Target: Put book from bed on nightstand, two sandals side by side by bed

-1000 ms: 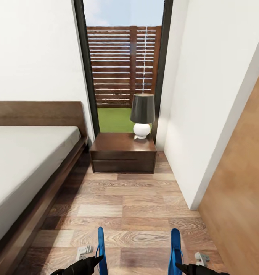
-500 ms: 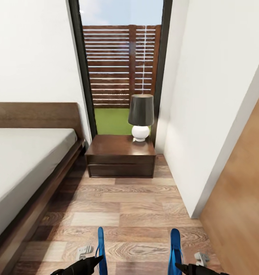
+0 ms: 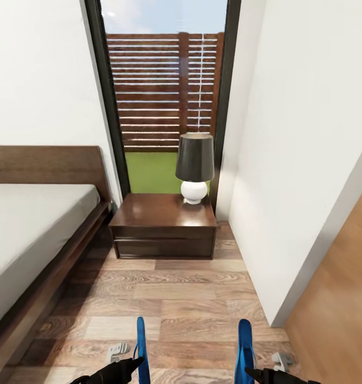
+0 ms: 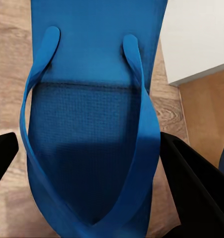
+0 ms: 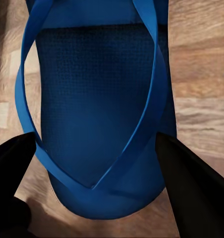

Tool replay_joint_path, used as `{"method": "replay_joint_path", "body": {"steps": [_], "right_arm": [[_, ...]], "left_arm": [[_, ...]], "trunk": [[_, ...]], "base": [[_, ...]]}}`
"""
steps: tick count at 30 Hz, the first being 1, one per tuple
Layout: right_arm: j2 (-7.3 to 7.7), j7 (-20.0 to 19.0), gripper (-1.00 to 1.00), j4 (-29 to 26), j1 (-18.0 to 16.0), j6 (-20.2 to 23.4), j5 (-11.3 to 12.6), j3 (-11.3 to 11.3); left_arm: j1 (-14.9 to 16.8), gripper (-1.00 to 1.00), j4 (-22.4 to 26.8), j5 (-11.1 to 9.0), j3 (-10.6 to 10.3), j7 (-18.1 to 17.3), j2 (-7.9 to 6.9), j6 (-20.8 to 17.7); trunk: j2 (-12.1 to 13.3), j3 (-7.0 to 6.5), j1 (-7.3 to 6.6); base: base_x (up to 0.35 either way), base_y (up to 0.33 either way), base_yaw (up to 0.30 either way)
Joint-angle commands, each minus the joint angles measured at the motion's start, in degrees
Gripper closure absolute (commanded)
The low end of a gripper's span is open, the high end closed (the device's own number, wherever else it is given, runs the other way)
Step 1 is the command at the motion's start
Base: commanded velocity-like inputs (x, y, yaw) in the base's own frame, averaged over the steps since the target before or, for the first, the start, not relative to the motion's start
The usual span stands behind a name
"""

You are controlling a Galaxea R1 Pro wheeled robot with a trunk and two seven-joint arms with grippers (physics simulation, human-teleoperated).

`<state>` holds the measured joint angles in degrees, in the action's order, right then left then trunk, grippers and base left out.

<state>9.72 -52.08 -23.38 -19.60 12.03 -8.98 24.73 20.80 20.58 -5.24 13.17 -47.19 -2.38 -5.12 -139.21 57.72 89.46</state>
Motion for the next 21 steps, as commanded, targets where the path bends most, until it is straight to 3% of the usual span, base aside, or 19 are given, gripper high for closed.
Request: {"method": "replay_joint_path", "body": {"steps": [1, 21], "right_arm": [[-0.05, -0.39, 1.00, -0.09, -0.05, 0.45, -0.43, 0.50], [-0.05, -0.56, 1.00, -0.09, -0.03, 0.45, -0.43, 0.50]], "left_arm": [[0.03, 1.00, -0.01, -0.35, 0.19, -0.27, 0.01, -0.50], [0.03, 1.00, -0.01, -0.37, 0.19, -0.27, 0.01, -0.50]], "trunk": [[-0.02, 0.05, 0.02], [-0.02, 0.05, 0.02]], "base": [[0.314, -0.002, 0.000], [0.314, -0.054, 0.000]]}}
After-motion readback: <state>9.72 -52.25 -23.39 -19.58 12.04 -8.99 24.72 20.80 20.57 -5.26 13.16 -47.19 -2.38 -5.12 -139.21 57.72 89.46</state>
